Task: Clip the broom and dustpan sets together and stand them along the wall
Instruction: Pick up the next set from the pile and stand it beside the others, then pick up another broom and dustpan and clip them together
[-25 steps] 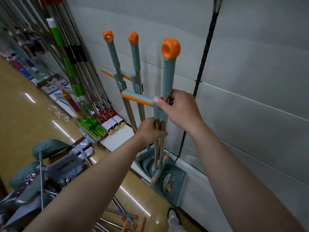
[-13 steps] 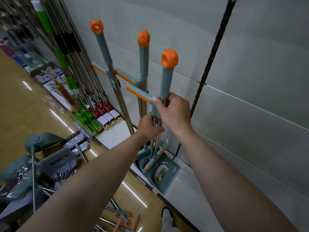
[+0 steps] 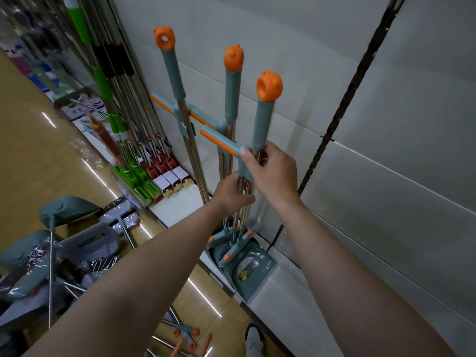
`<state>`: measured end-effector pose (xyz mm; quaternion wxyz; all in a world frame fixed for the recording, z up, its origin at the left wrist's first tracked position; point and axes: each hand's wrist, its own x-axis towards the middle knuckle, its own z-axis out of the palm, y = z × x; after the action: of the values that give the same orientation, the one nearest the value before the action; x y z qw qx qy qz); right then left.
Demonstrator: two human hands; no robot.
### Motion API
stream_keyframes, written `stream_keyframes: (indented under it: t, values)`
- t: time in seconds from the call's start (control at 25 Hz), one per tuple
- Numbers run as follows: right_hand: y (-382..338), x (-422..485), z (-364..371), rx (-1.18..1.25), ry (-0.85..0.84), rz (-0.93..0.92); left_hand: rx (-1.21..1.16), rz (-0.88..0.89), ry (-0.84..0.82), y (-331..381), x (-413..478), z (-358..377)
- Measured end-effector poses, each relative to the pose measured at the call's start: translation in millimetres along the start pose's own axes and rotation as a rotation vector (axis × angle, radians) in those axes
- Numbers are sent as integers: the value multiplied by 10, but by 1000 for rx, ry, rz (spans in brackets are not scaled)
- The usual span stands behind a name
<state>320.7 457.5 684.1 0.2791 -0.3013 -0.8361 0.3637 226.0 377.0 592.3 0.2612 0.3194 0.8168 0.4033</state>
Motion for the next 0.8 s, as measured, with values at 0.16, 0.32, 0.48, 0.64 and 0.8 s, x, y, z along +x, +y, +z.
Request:
stream_keyframes:
  t: [0.16, 0.32, 0.48, 0.64, 0.8]
  values:
    - [192, -204, 142, 76, -105, 87, 33, 40, -11, -44, -105, -73]
    - [503, -376, 324, 102, -248, 154, -8, 57, 41, -89, -268, -163]
    - [686, -489, 512, 76, -320, 229, -14, -29, 87, -230, -450, -285]
    - [758, -748, 806, 83, -388, 378, -63, -142, 173, -473, -874, -436]
    - [683, -1106, 1149, 201, -543, 655, -131, -280, 296, -914, -1478, -609]
